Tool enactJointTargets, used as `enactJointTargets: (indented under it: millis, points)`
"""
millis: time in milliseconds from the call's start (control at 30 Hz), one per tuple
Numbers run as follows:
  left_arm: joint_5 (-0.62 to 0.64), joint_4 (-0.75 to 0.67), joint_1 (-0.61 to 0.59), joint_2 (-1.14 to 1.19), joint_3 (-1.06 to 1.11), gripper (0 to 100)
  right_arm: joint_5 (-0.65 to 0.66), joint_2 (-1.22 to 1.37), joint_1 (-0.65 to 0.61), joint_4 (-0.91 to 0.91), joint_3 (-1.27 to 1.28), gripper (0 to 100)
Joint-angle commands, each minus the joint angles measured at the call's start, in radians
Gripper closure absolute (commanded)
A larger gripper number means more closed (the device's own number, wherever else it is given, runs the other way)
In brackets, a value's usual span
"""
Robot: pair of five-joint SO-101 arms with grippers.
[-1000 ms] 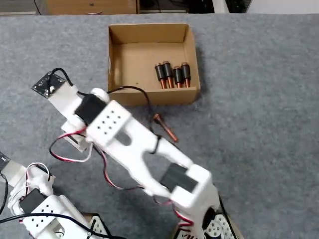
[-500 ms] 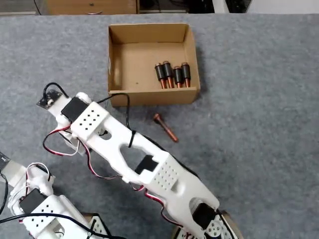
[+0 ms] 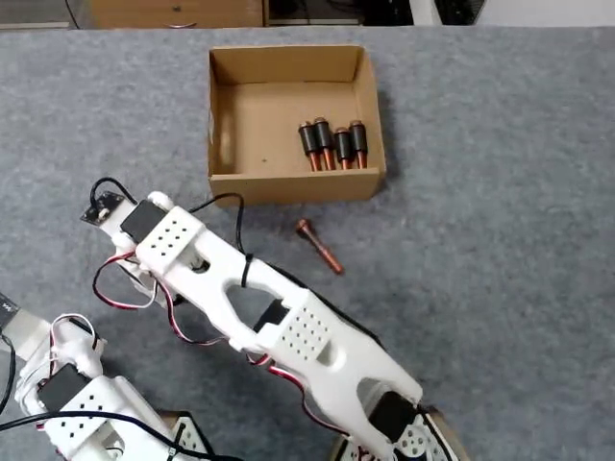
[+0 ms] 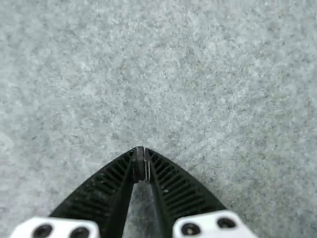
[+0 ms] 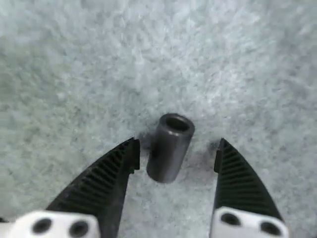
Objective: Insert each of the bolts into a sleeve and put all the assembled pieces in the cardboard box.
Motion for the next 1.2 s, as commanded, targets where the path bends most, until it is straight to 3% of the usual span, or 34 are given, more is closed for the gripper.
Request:
enactJointTargets:
  millis: [0, 100, 233, 567, 733, 867, 1167]
  points:
    - [-0.008, -0.009, -0.015, -0.008, -0.052, 98, 0.006, 0.001, 0.019, -0.023, -0.045, 75.7]
    - [-0.008, -0.009, -0.015, -0.008, -0.052, 98, 0.006, 0.012, 0.019, -0.029, -0.044, 81.0]
    - [-0.008, -0.009, -0.012, -0.008, -0.052, 98, 0.009, 0.015, 0.019, -0.041, -0.045, 99.3]
    - [-0.008, -0.009, -0.009, -0.008, -0.052, 98, 0.006, 0.008, 0.054, -0.034, -0.064, 99.7]
    - [-0.008, -0.009, -0.008, -0.008, -0.052, 98, 0.011, -0.025, 0.133, 0.115, -0.332, 99.7]
    - [-0.008, -0.008, -0.008, -0.008, -0.052, 98, 0.011, -0.120, 0.219, 0.120, -0.483, 99.7]
    - [-0.011, 0.012, 0.040, -0.008, -0.052, 98, 0.006, -0.438, 0.320, 0.120, -0.492, 99.7]
